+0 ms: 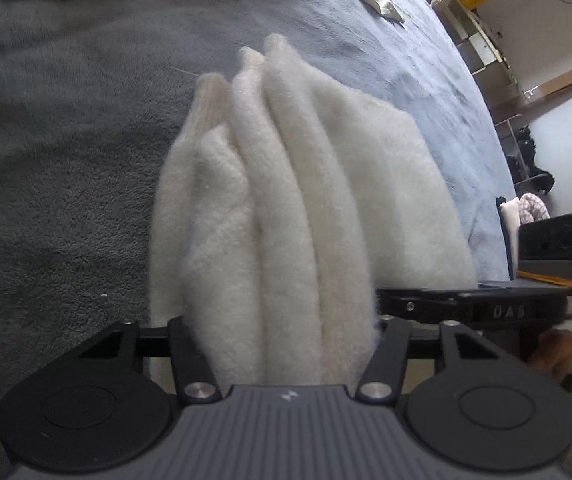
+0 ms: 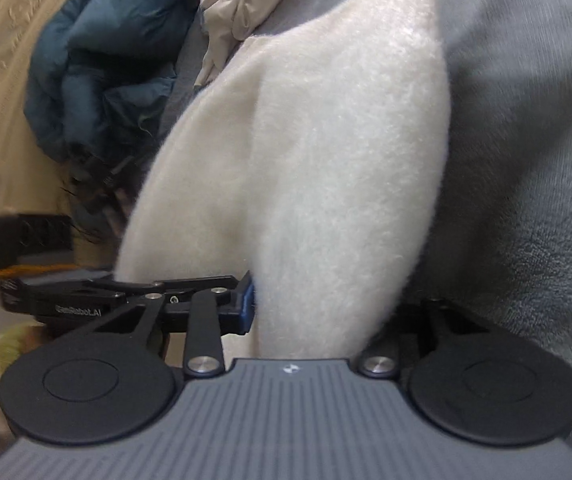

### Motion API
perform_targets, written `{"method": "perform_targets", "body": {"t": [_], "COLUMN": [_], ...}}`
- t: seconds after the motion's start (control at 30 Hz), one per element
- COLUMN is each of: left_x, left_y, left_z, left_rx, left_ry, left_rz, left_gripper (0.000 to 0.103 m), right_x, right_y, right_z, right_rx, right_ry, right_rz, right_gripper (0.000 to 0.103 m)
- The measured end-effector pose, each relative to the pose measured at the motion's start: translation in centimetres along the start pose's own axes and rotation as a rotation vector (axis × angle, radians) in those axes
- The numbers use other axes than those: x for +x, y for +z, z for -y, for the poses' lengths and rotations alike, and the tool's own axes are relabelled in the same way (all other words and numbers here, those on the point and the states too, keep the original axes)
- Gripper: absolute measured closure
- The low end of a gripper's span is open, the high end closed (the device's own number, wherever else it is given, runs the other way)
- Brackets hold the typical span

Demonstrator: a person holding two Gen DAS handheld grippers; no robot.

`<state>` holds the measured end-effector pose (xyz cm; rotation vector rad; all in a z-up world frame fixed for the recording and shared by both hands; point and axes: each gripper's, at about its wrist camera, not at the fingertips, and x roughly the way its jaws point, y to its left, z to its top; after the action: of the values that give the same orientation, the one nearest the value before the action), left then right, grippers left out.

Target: Fold clothes

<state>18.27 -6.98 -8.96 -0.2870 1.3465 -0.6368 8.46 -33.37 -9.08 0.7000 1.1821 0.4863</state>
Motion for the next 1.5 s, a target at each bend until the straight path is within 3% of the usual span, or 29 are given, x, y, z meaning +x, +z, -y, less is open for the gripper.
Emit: {"method": "perform_targets", "body": {"t": [0.37,0.57,0.77,1.0,1.23,1.5], "left_x": [-2.9,-4.0,-5.3,-5.7,-2.3,2.5], "left_y": [-1.9,-2.0,-1.1,-0.6,-1.1,1.6], "left_z": [3.9,8.1,15.5,27.8,38.4,46.6], "left_rx": [0.019,0.044,0.120,0.200,0.188,0.247], "left_ry": [-0.004,-0.029,-0.055,-0.086,-0.161,-0.275], "left_rz": [0.009,-0.011,-0.023,0.013,0.050,-0.032], "left_gripper": [0.050,0.050,0.050,0.050,0.050,0.051], "right_x": [-5.1,-9.0,-16.0,-28.1,-39.2,-46.6], "right_y": [-1.8,-2.7,-3.8,-5.0,-4.6,-4.7], "right_z": [-1.3,-3.1,-3.8,-2.4,1.4,4.3], "right_rx": [-0.037,-0.038,-0.014,0.001,-0.048,-0.003], "right_ry": [-0.088,-0.126,-0.154,-0.164,-0.219,-0.323], "right_rz": [0.012,0.045,0.119,0.248,0.294,0.362], "right_gripper": [0.070,0.070,0.070,0.070,0.070,0.070]}}
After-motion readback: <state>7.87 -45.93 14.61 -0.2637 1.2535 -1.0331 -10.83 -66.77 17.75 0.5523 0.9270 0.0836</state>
